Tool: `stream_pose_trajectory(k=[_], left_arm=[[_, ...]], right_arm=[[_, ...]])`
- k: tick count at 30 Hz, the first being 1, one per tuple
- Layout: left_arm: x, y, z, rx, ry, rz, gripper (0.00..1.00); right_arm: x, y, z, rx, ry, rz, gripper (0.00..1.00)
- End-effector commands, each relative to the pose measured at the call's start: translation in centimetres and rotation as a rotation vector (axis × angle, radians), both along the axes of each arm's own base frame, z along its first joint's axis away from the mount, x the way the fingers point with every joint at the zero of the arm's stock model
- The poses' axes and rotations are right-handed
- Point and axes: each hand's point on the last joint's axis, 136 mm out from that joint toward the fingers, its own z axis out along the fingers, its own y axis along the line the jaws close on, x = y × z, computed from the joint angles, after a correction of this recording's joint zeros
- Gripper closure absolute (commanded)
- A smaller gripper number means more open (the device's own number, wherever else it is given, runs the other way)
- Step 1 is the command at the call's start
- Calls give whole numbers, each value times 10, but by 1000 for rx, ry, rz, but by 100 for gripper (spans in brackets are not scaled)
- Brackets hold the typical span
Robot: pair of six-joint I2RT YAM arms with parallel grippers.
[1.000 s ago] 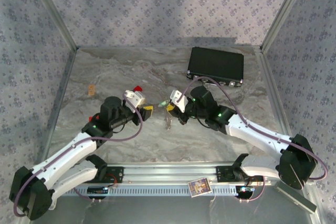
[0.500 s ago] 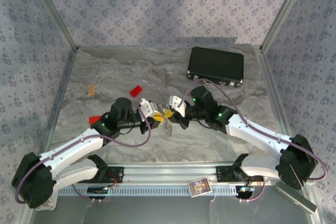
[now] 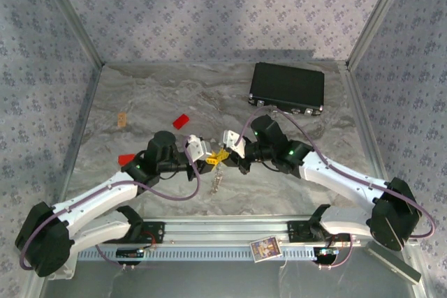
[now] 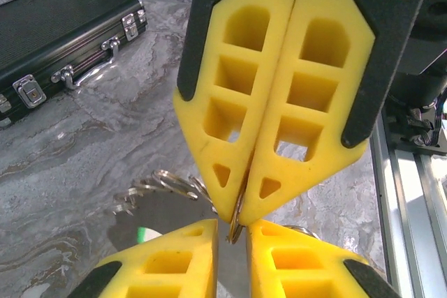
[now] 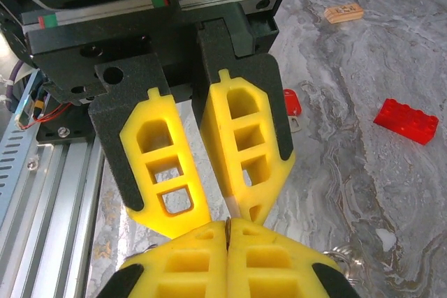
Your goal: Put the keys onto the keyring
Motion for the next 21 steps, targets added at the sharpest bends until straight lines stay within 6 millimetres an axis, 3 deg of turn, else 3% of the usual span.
stream_pose_trajectory(k=[1,4,7,10,13,15,19,21], left_arm=[[-10,-4,12,-40,-48,-63,83],[-10,-5,14,-49,-56,-64,84],[-10,-5,16,-62,-65,-64,96],[-10,-5,16,-66,-67,-62,100],[-8,-4,15,-65,-72,-47,100],[-6,-2,13,-58,-75,-28,100],[-5,1,9,-37,-94,-7,100],[-5,1,8,-28,-106,-6,100]], right_arm=[[-1,9,19,42,-40,35,100],[-3,12,18,50,-25,50,100],[-4,14,16,52,-10,54,100],[-3,15,12,47,6,47,100],[0,10,9,31,11,23,76],[5,2,9,16,-6,-9,66],[13,-25,5,-33,-84,-69,63],[5,-34,-4,-76,-155,-28,64]])
